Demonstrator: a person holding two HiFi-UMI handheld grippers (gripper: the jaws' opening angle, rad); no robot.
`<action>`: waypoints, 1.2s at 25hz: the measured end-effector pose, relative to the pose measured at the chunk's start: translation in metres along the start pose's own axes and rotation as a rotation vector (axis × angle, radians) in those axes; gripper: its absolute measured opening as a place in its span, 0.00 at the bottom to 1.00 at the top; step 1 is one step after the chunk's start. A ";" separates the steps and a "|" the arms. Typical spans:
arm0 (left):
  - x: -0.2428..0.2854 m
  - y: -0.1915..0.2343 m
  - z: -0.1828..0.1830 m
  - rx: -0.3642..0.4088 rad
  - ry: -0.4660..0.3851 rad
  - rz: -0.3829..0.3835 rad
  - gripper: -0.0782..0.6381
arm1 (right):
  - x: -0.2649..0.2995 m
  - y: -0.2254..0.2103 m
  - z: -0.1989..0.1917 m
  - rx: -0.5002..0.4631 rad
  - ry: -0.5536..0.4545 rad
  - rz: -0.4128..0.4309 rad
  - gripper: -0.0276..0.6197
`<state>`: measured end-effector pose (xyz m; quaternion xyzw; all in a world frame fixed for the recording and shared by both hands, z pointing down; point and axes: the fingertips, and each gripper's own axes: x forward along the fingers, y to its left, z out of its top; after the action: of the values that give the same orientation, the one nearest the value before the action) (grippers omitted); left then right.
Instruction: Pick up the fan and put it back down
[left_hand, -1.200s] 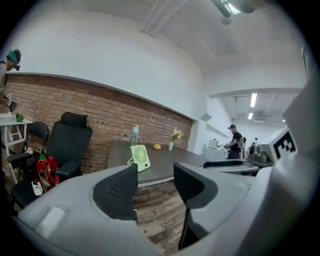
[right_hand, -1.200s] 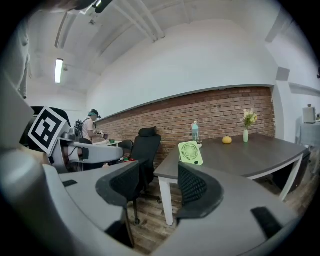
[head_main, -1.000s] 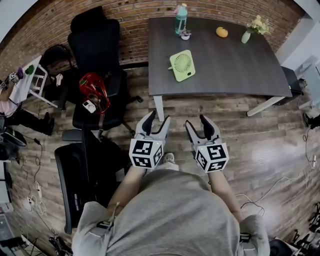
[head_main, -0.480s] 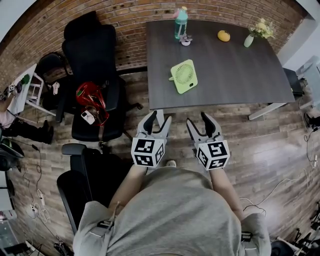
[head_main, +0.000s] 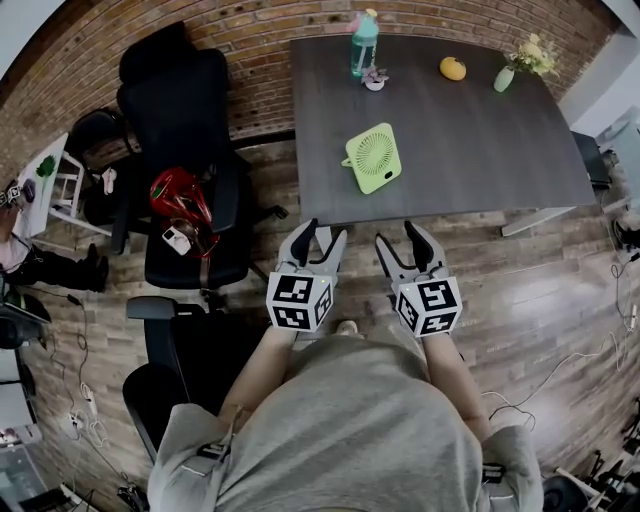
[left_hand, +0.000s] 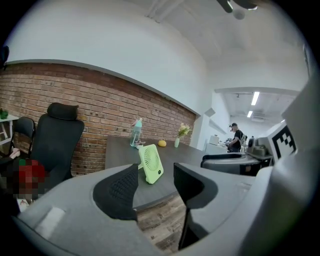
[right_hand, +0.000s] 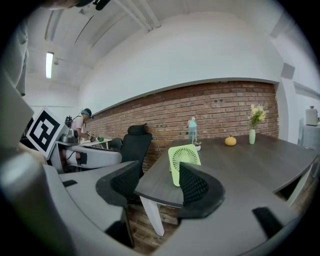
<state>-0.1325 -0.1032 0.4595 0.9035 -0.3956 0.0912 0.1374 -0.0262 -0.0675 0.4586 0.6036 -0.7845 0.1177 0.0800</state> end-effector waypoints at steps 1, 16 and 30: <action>0.002 0.001 -0.001 -0.002 0.004 0.001 0.41 | 0.002 -0.001 -0.001 0.000 0.004 0.001 0.40; 0.062 0.008 -0.014 -0.023 0.065 -0.006 0.41 | 0.049 -0.051 -0.011 0.004 0.048 0.024 0.40; 0.161 0.029 -0.025 -0.038 0.177 0.018 0.43 | 0.131 -0.130 -0.019 -0.044 0.163 0.086 0.40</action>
<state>-0.0474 -0.2253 0.5320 0.8855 -0.3918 0.1644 0.1881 0.0656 -0.2158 0.5232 0.5561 -0.8028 0.1526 0.1518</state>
